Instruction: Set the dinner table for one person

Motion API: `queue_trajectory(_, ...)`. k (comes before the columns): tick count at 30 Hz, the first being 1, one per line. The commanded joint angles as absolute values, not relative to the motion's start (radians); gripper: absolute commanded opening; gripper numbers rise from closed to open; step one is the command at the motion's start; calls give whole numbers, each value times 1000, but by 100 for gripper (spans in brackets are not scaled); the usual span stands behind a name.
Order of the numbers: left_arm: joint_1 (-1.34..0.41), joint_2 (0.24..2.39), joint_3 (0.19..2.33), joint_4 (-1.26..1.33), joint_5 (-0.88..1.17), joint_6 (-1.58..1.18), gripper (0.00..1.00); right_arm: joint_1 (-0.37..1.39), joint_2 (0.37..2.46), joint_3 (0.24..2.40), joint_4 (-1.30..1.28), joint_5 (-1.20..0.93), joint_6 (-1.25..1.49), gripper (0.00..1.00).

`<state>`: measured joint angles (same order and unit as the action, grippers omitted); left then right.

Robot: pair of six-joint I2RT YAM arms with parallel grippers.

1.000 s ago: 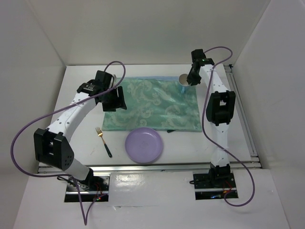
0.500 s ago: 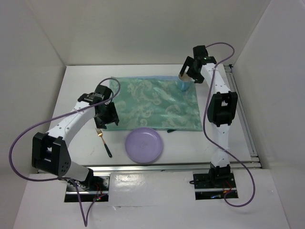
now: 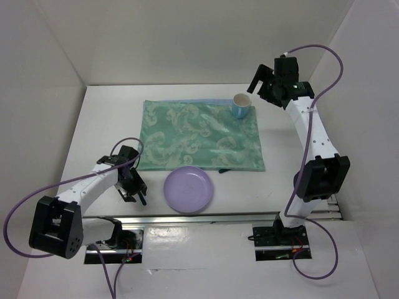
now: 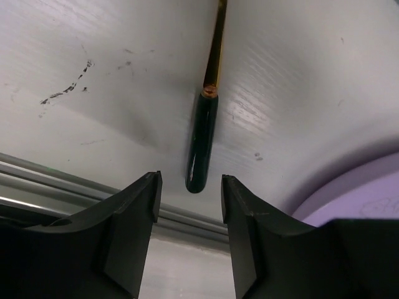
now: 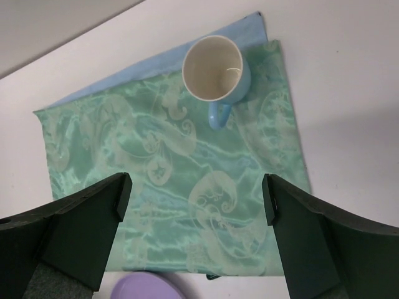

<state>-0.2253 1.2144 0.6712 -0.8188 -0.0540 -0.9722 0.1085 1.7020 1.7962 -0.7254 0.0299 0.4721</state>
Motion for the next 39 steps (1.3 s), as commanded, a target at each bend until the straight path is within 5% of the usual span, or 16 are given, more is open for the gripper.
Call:
queue_trajectory(1,-207,1218,647,-706,-40,-1028,58,103,1665,1721,-704,17,439,99)
queue_trajectory(11,-178,1281,591,-612,-51,-1037,35,103,1556,1571,-718,35,439,99)
queue_trajectory(17,-169,1266,641,-725,-136,-1049,0,94,1532,1552,-718,44,420,99)
queue_trajectory(26,-247,1196,966,-847,-378,-834,0,84,1489,1483,-772,38,411,99)
queue_trajectory(39,-342,2014,1755,-965,-305,-519,0,75,1275,1181,-851,-40,468,98)
